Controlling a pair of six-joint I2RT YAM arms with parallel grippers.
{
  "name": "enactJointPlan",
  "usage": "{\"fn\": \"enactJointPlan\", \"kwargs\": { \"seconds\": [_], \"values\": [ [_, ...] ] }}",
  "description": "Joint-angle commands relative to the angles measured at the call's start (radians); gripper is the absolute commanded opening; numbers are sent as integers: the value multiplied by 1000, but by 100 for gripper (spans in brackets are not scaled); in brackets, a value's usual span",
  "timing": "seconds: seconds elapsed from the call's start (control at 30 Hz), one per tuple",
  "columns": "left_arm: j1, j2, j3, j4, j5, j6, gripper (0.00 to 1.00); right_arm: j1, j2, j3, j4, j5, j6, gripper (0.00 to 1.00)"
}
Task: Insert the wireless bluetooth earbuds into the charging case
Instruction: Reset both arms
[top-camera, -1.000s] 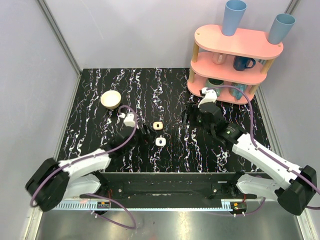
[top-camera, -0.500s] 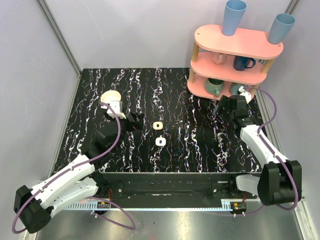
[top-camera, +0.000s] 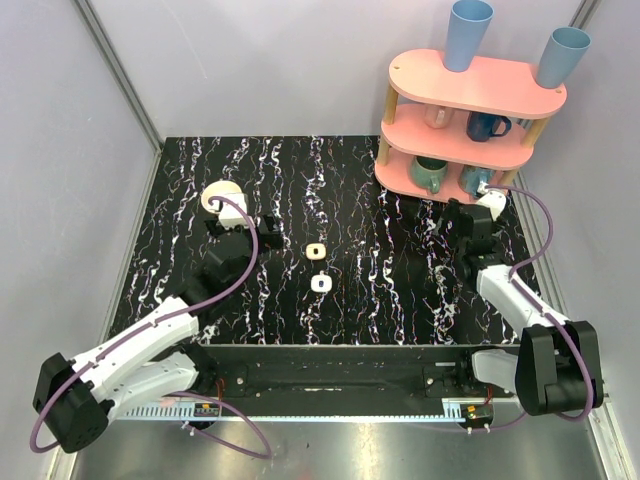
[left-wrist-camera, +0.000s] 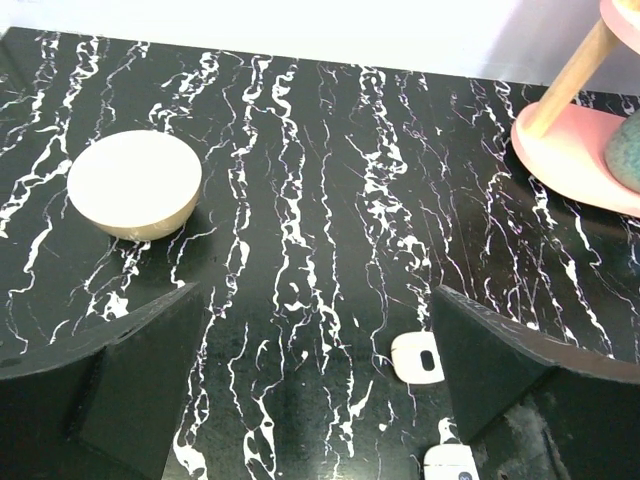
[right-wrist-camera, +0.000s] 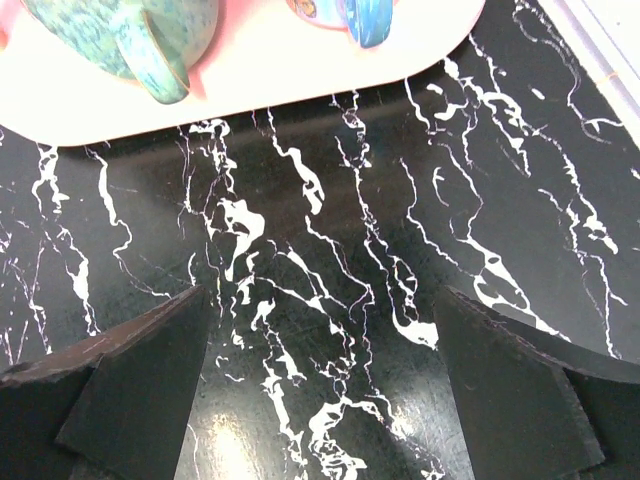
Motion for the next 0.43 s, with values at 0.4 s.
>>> {"fn": "enactJointPlan", "kwargs": {
  "seconds": [0.4],
  "values": [
    [-2, 5, 5, 80, -150, 47, 99, -1, -45, -49, 205, 13, -97, 100]
  ]
}}
